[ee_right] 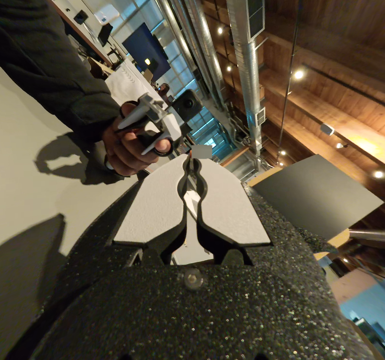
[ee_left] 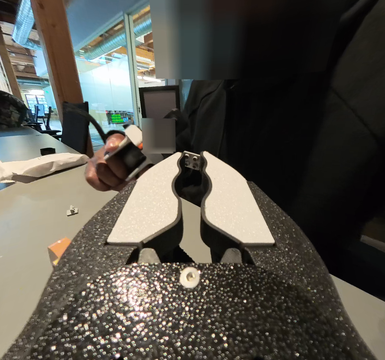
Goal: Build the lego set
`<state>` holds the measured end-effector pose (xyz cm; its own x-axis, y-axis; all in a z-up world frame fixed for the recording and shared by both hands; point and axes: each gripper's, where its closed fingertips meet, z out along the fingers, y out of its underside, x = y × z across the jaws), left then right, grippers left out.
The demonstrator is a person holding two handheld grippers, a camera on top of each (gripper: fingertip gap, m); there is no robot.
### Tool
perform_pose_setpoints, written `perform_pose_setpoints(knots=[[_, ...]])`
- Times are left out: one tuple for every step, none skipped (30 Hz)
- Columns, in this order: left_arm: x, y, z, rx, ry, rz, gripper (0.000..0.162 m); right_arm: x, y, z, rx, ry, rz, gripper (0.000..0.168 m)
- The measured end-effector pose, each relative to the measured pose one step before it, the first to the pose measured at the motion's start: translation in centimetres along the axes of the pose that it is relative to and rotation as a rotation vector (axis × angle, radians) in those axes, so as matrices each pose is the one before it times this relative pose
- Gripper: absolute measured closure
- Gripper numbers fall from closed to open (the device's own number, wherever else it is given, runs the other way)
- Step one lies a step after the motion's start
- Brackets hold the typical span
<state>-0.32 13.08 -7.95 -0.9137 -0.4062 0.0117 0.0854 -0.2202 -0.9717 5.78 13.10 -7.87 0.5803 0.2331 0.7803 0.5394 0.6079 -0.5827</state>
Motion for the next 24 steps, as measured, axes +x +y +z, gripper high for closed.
perform_pose_setpoints(knots=[[-0.019,-0.080,0.064,-0.0047,0.0023,0.0048,0.149,-0.130,-0.145,0.038,-0.0022,0.0037,-0.0025,0.166],[-0.002,-0.062,0.039,-0.0042,0.0017,0.0044,0.149,-0.120,-0.158,0.016,-0.0013,0.0050,-0.0006,0.166],[-0.007,-0.023,0.005,-0.0033,0.0012,0.0023,0.149,-0.098,-0.165,-0.001,0.0001,0.0085,0.0049,0.166],[-0.025,0.010,-0.018,-0.0024,-0.0006,0.0005,0.149,-0.182,-0.167,-0.013,0.0019,0.0065,0.0164,0.166],[-0.012,0.054,-0.043,-0.0015,0.0001,-0.0012,0.149,-0.343,-0.149,0.009,-0.0003,-0.0012,0.0104,0.166],[-0.006,0.048,-0.048,0.0002,-0.0003,-0.0019,0.149,-0.283,-0.183,-0.005,-0.0035,0.0032,-0.0141,0.166],[-0.008,0.054,-0.039,0.0006,0.0008,-0.0023,0.149,-0.186,-0.181,-0.012,-0.0033,0.0069,-0.0226,0.166],[-0.001,0.075,-0.018,-0.0019,0.0017,-0.0025,0.149,-0.209,-0.074,-0.014,-0.0042,0.0003,-0.0148,0.166],[-0.014,0.084,0.003,-0.0029,0.0019,-0.0018,0.149,-0.183,0.006,-0.012,-0.0058,-0.0008,-0.0126,0.166],[-0.017,0.079,0.034,-0.0021,0.0023,-0.0021,0.149,-0.084,0.036,-0.019,-0.0052,0.0018,-0.0119,0.166],[0.001,0.064,0.039,-0.0018,0.0036,-0.0023,0.149,-0.039,0.016,-0.009,-0.0027,0.0012,-0.0051,0.166],[0.004,0.070,0.055,-0.0019,0.0031,-0.0024,0.149,-0.025,-0.002,-0.004,-0.0008,0.0001,0.0007,0.166],[0.003,0.078,0.060,-0.0017,0.0025,-0.0017,0.149,0.010,0.011,-0.006,-0.0008,0.0007,-0.0001,0.166],[-0.006,0.059,0.050,-0.0019,0.0017,-0.0013,0.149,0.012,0.025,0.012,-0.0010,0.0010,-0.0013,0.166],[-0.002,0.045,0.029,-0.0013,0.0013,-0.0010,0.149,-0.007,0.015,0.014,-0.0003,-0.0003,0.0010,0.166],[-0.013,0.014,0.007,0.0005,0.0000,-0.0009,0.149,-0.004,-0.007,0.014,0.0006,-0.0004,0.0012,0.166],[-0.014,0.008,-0.008,0.0007,-0.0011,-0.0007,0.149,-0.009,-0.011,-0.004,0.0008,-0.0001,-0.0004,0.166],[-0.007,-0.005,-0.004,0.0010,-0.0006,-0.0006,0.149,-0.031,-0.022,0.004,0.0012,-0.0012,0.0000,0.166],[0.008,-0.020,-0.008,0.0013,-0.0006,-0.0002,0.149,-0.044,-0.028,0.010,0.0012,-0.0020,-0.0004,0.166],[-0.003,0.004,0.005,-0.0002,-0.0021,0.0015,0.149,-0.049,-0.014,0.003,0.0009,-0.0018,-0.0017,0.166],[-0.008,0.022,0.028,-0.0011,-0.0014,0.0008,0.149,-0.038,-0.035,0.016,0.0013,-0.0015,-0.0011,0.166],[0.010,0.007,0.017,-0.0002,0.0000,-0.0002,0.149,-0.035,-0.023,0.016,0.0017,-0.0015,0.0002,0.166],[0.011,0.008,0.026,-0.0002,-0.0002,-0.0003,0.149,-0.025,-0.036,0.014,0.0014,-0.0010,-0.0002,0.166],[0.003,0.043,0.017,-0.0013,0.0001,0.0001,0.149,-0.022,-0.032,0.013,0.0015,-0.0004,-0.0007,0.166]])
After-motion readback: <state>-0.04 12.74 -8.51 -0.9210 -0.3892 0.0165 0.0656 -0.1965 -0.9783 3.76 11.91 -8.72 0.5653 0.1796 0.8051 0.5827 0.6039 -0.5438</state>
